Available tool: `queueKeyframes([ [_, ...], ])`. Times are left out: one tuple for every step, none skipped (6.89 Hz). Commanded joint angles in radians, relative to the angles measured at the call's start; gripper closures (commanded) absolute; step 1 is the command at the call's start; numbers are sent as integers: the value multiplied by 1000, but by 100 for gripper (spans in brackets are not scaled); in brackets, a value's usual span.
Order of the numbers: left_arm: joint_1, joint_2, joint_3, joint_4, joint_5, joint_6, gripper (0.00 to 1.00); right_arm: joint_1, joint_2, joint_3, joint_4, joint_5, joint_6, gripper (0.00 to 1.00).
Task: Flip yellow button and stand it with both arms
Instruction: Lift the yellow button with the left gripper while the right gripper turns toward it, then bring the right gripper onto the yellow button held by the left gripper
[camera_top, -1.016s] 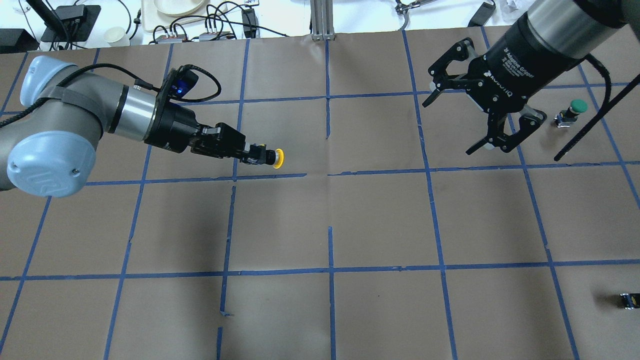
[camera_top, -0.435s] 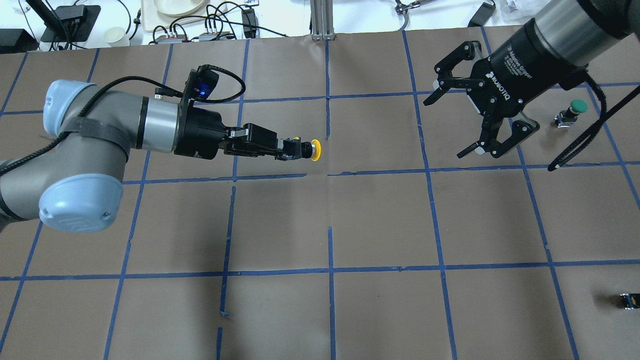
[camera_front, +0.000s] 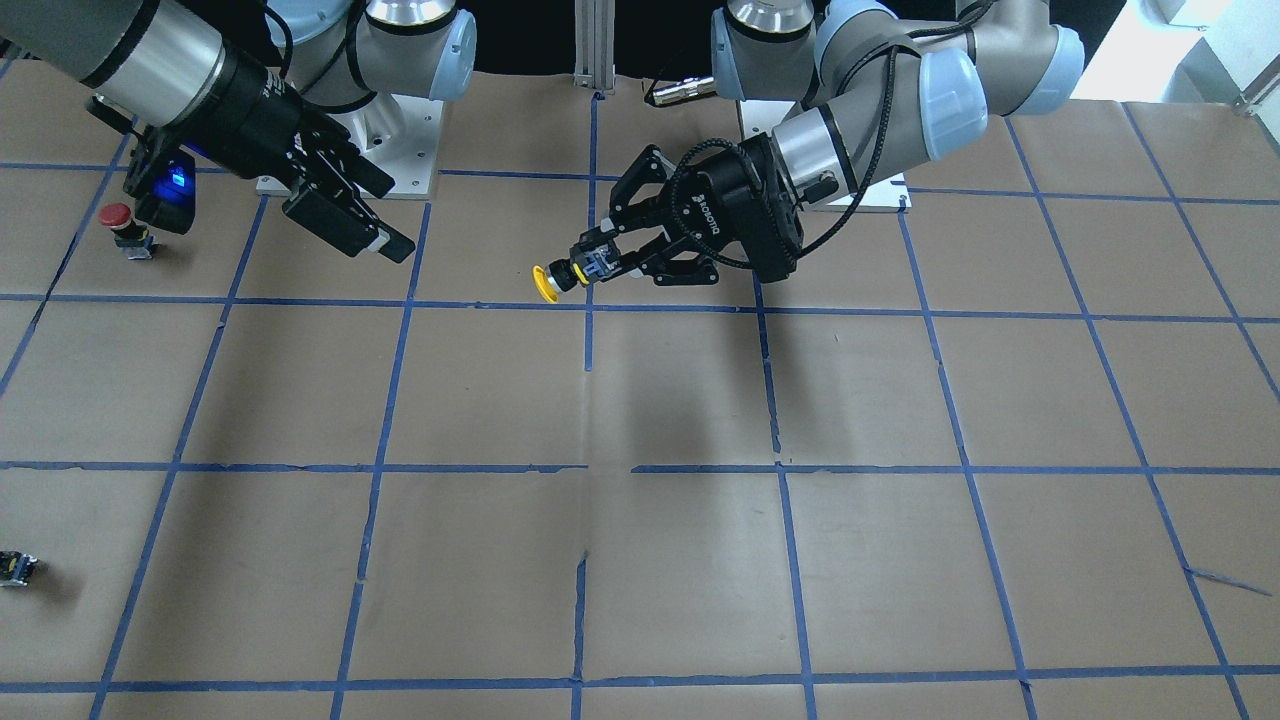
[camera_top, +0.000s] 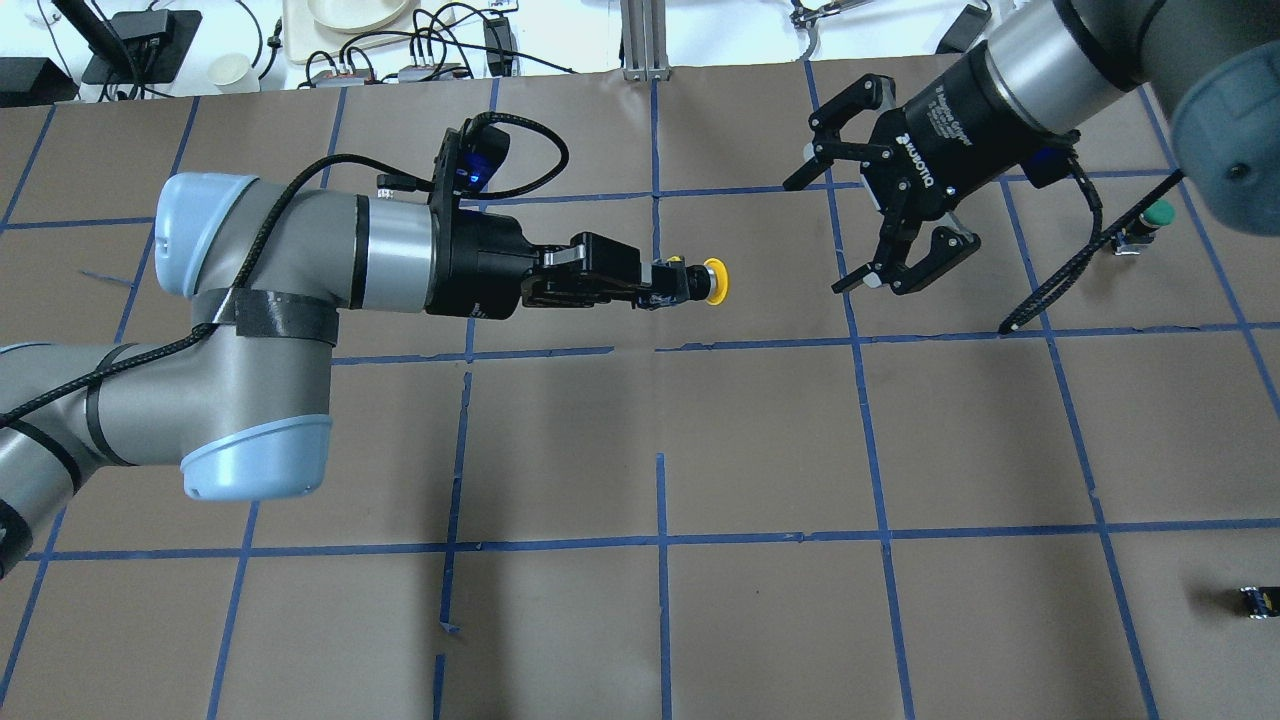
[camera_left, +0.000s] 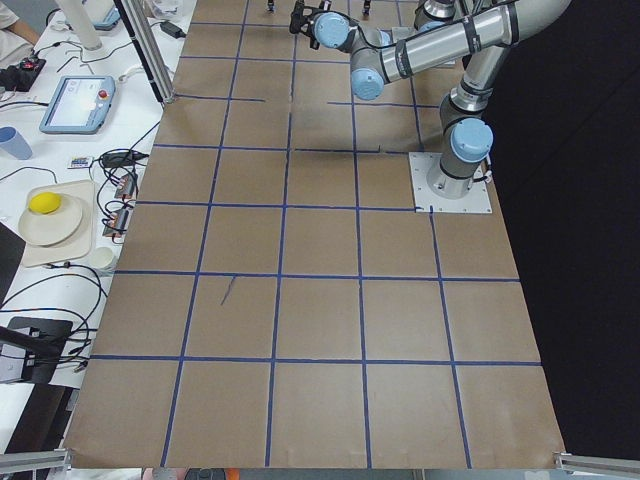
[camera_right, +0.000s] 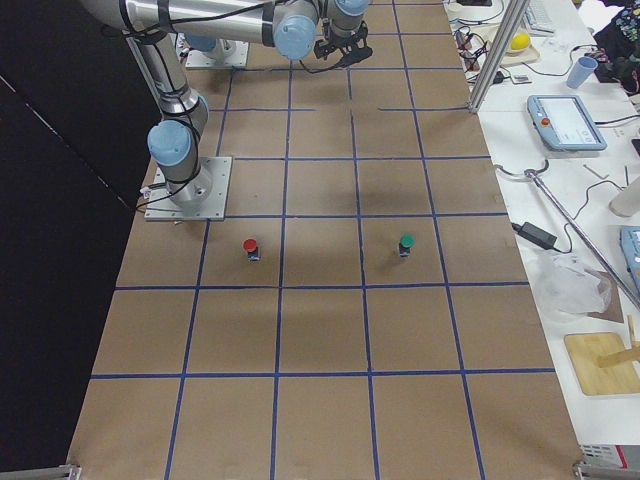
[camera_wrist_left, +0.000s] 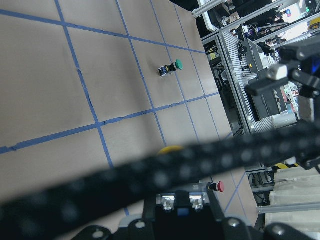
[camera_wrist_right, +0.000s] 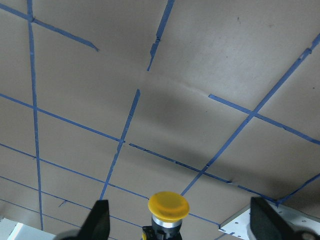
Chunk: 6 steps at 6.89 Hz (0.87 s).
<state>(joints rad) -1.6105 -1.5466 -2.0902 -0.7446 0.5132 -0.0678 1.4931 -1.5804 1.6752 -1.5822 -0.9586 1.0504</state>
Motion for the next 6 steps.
queueKeyframes([
  [-11, -3, 4, 80, -28, -167, 100, 19, 23, 1, -29, 12, 31, 0],
  [-12, -1, 4, 83, -27, -165, 100, 24, 22, 11, -21, 6, 37, 0],
  [-12, -3, 4, 134, -24, -170, 100, 24, 17, 38, -27, 11, 39, 0],
  [-17, -3, 4, 134, -19, -170, 100, 24, 19, 38, -39, 41, 39, 0],
  [-32, -12, 4, 136, -10, -170, 100, 27, 22, 43, -39, 101, 42, 1],
  [-43, -27, 7, 149, -10, -170, 100, 27, 22, 44, -38, 107, 40, 1],
])
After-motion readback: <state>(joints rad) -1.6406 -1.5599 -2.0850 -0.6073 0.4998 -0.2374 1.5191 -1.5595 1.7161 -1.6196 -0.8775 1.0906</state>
